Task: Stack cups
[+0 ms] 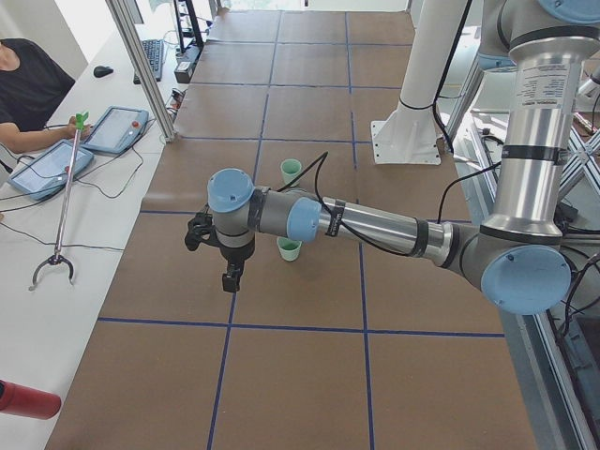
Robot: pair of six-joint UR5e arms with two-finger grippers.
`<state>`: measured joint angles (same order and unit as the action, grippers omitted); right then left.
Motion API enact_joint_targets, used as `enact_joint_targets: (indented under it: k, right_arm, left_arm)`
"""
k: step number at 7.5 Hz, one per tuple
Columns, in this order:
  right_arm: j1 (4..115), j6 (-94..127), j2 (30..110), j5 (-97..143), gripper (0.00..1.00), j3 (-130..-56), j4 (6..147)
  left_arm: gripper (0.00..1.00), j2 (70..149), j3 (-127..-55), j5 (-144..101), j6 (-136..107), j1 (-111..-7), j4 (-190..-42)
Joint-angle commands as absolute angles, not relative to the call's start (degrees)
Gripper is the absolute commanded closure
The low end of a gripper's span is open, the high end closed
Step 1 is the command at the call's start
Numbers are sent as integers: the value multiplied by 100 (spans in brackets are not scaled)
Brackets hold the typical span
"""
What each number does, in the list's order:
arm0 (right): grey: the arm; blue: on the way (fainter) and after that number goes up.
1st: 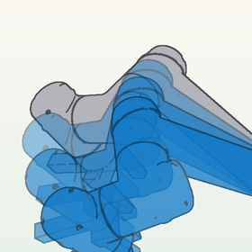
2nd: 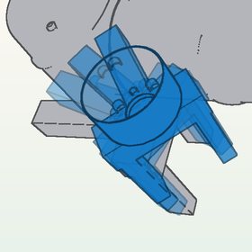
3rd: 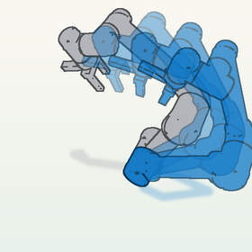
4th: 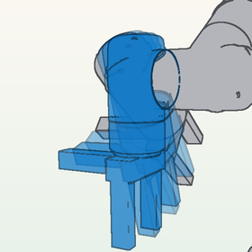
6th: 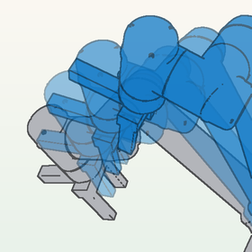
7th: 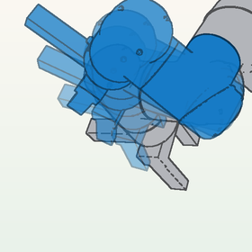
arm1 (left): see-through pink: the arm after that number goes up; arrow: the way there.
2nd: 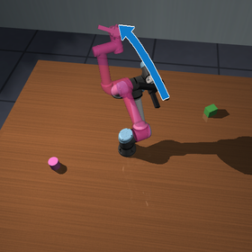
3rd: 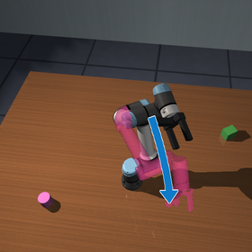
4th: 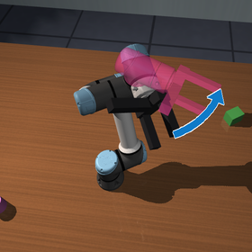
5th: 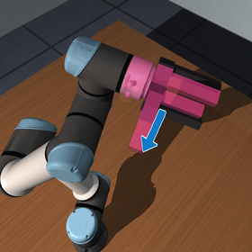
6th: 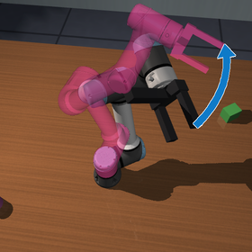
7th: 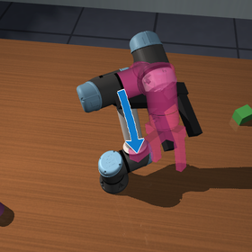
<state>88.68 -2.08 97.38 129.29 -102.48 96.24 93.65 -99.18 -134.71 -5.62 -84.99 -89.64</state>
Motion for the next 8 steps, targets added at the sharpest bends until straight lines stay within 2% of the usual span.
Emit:
enact_joint_targets:
  k: [1, 4, 8]
  right_arm:
    - [8868, -211, 9738, 12929, 0, -10248, 9624]
    - [8868, -211, 9738, 12929, 0, -10248, 9624]
    - [8868, -211, 9738, 12929, 0, -10248, 9624]
  left_arm:
    - [0, 9273, -10168, -13317, -2233, -7555, -9305]
    - [0, 8580, -10082, -13192, -4117, -6656, -11314]
    - [0, 8481, -9897, -12956, -4685, -5837, -11707]
